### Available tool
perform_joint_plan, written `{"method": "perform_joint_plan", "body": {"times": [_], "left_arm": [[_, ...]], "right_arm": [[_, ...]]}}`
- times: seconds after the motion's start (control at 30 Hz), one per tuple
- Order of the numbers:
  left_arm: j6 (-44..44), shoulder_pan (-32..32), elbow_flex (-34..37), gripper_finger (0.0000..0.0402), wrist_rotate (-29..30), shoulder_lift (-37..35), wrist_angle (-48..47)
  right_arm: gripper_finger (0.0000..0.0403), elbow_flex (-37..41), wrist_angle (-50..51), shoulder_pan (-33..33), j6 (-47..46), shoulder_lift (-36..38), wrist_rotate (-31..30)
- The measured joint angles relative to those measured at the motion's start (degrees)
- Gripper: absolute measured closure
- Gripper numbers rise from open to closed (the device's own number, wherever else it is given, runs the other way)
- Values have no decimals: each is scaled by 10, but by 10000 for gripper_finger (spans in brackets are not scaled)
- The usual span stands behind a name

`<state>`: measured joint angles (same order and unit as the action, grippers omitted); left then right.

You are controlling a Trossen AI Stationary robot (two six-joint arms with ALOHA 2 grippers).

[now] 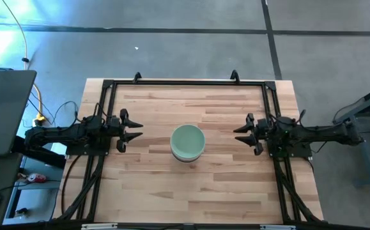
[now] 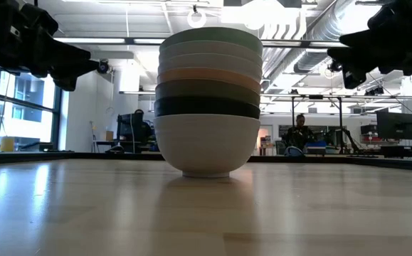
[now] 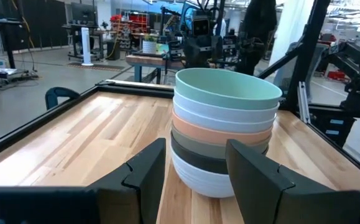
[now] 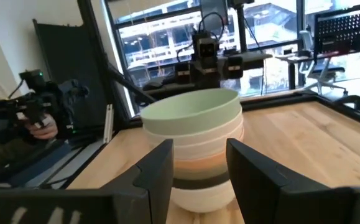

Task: Nest bowls inside each other
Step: Return to Home Position

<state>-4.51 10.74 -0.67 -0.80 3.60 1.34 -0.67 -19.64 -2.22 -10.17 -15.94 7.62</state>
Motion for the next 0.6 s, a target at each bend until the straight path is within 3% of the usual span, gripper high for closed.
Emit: {"method": "perform_joint_plan", "body": {"times": [0.5,0.6], "left_arm": [[-41,0,-1,245,46,0,22],[-17,0,-1,245,21,0,1]], "right_arm": [[263,0,40,0,-5,3,16],[263,1,40,0,22,3,14]]}}
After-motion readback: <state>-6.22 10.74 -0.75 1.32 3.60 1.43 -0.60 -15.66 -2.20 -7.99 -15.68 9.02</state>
